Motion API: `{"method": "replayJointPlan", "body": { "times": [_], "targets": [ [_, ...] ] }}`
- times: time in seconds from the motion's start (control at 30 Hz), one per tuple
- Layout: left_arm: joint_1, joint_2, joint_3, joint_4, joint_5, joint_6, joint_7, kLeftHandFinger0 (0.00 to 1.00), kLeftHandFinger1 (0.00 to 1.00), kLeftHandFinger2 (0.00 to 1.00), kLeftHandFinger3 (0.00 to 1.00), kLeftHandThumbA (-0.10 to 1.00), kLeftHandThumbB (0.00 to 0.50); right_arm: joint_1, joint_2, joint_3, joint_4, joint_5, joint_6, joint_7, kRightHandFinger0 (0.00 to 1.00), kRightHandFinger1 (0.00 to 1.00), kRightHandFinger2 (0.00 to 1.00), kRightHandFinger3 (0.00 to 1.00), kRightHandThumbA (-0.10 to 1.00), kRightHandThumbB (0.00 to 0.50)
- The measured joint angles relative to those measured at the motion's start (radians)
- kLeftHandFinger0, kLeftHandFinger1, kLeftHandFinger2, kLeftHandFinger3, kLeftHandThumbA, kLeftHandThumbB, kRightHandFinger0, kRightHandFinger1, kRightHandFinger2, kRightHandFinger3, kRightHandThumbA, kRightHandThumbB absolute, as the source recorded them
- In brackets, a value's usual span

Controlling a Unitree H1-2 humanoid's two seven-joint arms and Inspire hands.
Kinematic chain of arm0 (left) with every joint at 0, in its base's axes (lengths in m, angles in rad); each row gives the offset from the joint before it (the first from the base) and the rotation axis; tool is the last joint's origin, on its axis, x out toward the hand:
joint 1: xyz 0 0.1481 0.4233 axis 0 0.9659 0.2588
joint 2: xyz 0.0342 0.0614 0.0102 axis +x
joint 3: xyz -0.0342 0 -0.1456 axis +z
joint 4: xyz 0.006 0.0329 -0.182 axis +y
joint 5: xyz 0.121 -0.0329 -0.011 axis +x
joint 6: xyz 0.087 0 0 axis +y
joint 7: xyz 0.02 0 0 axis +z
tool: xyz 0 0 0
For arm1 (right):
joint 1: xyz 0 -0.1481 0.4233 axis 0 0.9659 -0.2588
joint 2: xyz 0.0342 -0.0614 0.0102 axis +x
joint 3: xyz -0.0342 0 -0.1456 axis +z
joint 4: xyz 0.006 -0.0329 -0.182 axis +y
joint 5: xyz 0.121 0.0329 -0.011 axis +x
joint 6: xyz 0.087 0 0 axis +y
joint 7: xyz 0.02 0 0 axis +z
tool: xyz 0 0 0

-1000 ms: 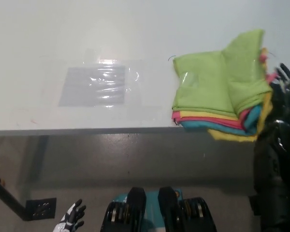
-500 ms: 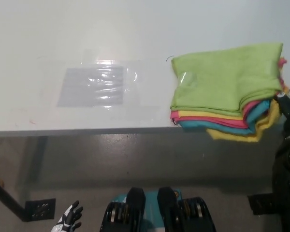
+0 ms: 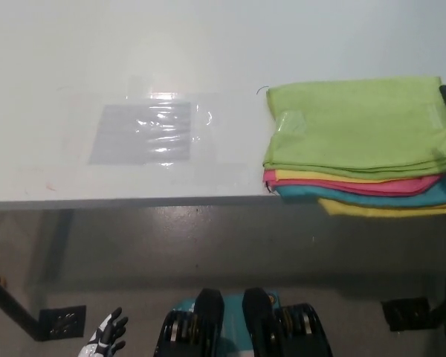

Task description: A stack of folded microfibre clothes with a single fold is kept infront of the robot. the robot uses its right hand to grab one end of the clothes and pulla it away from the other end to unfold

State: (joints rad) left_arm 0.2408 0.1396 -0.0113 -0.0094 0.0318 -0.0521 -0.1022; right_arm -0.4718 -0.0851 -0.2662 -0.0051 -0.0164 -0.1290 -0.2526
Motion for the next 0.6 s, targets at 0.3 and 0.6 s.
{"method": "replayJointPlan", "body": {
  "times": [0.3, 0.6],
  "targets": [
    [-0.011, 0.0, 0.0, 0.008, 0.0, 0.0, 0.0, 1.0, 1.0, 1.0, 1.0, 1.0, 0.201, 0.026, 0.013, 0.017, -0.307, -0.056, 0.027, 0.011, 1.0, 1.0, 1.0, 1.0, 0.98, 0.146],
    [-0.046, 0.003, 0.0, 0.008, -0.001, 0.001, -0.001, 1.0, 1.0, 1.0, 1.0, 1.0, 0.17, 0.266, 0.082, 0.273, -0.624, -0.127, 0.01, 0.073, 1.0, 1.0, 1.0, 1.0, 0.97, 0.116]
  ]
}}
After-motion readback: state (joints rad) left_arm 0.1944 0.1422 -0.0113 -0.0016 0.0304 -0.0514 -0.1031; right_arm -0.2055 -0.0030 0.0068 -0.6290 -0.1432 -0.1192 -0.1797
